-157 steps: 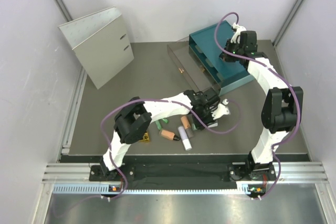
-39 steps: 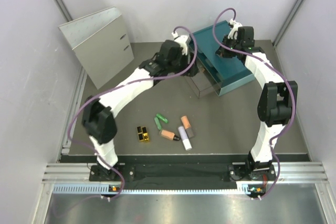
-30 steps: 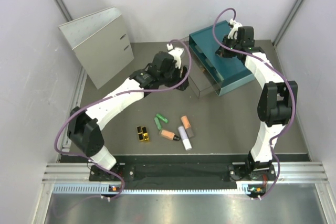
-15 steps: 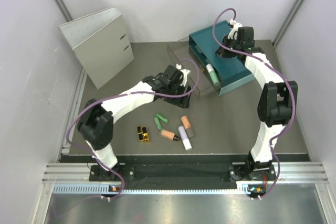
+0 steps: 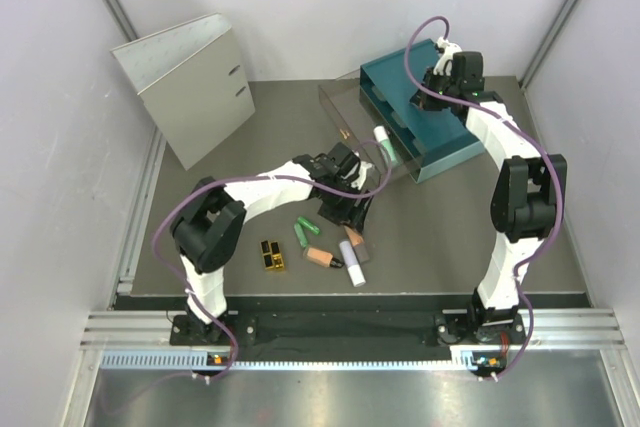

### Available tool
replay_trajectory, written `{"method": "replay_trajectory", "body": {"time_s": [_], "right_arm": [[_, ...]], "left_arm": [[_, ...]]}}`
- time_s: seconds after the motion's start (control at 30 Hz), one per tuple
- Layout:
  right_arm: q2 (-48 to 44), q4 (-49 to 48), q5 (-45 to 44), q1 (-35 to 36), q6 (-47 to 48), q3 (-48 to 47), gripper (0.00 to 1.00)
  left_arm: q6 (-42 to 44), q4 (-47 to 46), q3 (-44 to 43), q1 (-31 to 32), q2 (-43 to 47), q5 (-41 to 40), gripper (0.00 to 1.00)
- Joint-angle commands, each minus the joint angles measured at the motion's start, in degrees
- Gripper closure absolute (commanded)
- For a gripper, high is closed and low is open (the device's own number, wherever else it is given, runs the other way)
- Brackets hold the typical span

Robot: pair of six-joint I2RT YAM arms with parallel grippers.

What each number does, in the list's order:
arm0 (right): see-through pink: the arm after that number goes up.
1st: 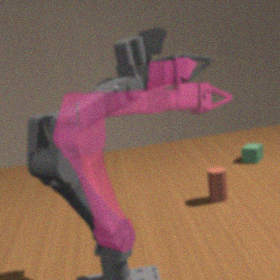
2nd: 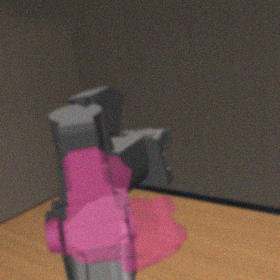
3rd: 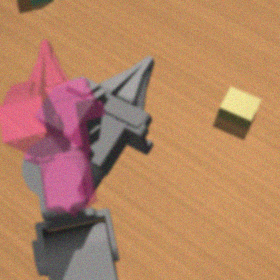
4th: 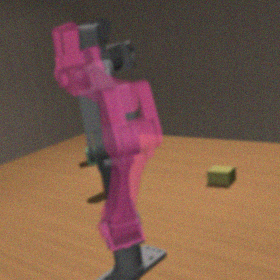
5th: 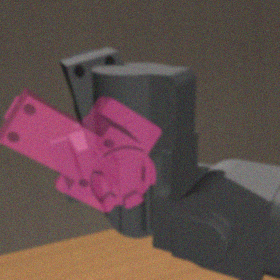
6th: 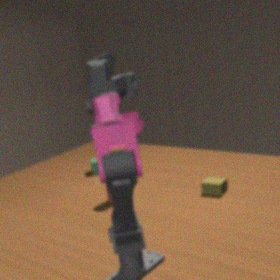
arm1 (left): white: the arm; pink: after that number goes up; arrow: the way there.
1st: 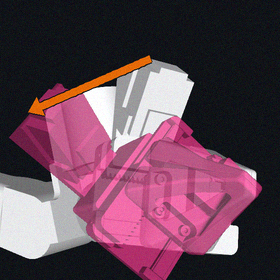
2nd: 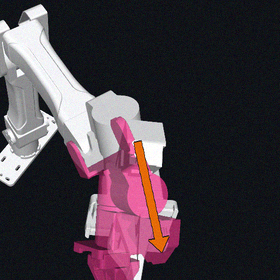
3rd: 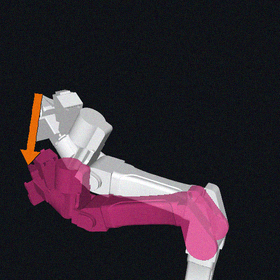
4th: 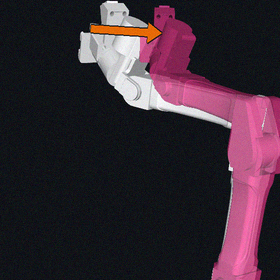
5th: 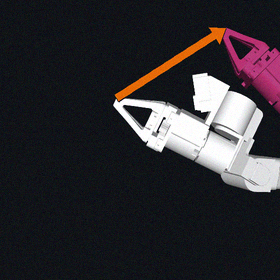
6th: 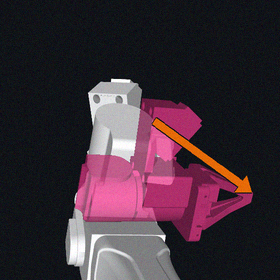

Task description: Organize the makeup

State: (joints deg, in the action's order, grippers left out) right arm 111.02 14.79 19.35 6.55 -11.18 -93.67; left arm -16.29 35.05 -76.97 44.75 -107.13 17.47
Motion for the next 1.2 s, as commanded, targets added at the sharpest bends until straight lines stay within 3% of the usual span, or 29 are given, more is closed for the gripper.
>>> {"method": "replay_trajectory", "body": {"time_s": [0.0,0.43,0.73,0.97,1.17], "right_arm": [[2.8,9.65,-1.78,1.1,0.81,4.37,1.0],[1.92,8.42,-0.2,1.19,0.63,6.92,1.0],[1.83,7.98,0.24,1.28,0.46,6.92,1.0],[2.09,7.89,0.33,1.19,0.28,6.83,1.0],[2.36,7.98,0.42,1.19,0.19,6.39,1.0]], "left_arm": [[0.74,1.25,-2.04,1.12,-2.11,1.86,0.27],[-3.65,-5.43,-0.37,1.83,-5.63,-5.69,0.32],[-4.1,-5.08,-0.82,2.01,-7.04,-8.16,0.53],[-4.27,-5.25,-0.2,2.09,-7.39,-9.04,0.56],[-3.75,-5.43,0.15,2.18,-7.83,-8.51,0.88]]}}
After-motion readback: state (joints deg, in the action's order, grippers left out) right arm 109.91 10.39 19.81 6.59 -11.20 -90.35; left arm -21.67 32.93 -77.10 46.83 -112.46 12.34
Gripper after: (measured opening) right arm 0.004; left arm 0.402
